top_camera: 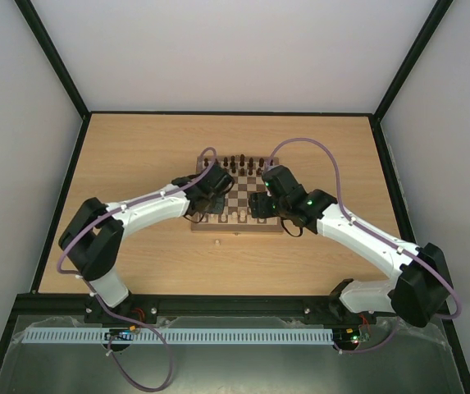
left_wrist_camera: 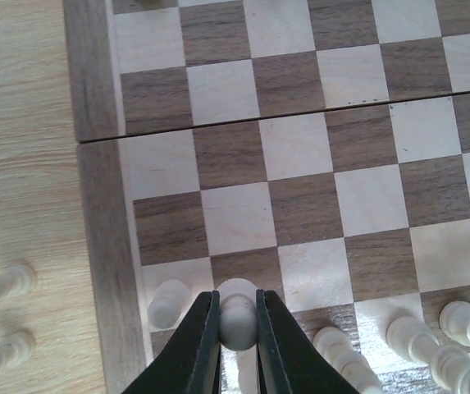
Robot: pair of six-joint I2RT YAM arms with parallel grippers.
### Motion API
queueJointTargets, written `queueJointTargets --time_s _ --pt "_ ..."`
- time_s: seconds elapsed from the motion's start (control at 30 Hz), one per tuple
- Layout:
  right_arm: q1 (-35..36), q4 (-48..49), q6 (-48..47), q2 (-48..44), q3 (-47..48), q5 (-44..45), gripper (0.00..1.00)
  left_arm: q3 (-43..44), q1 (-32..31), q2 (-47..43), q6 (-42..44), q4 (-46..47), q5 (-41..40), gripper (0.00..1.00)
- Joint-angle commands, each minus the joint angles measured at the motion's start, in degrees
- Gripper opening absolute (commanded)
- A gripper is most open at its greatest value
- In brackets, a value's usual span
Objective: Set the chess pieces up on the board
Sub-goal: Place the chess piece on the chessboard.
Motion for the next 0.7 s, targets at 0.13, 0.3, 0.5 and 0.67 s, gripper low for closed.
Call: queueJointTargets --time_s 0.13,0.3,0.5,0.67 --pt "-0.34 -0.76 0.39 -1.03 -1.07 0.78 0.78 3.66 -0.40 5.76 1.11 0.84 0.86 0.02" --pt "-0.35 -0.78 0.33 -0.92 -1.00 -0.02 0.78 3.51 -0.48 7.12 0.68 0.88 0.87 0.02" --pt "-0.30 -0.76 0.24 -1.09 -1.03 -0.63 0.78 2.37 -0.70 7.04 0.10 0.96 0.70 0.03" --pt "-0.38 -0.64 0.22 -1.27 -1.03 -0.94 0.78 1.64 -0.75 7.22 -0.01 0.81 0.53 0.03"
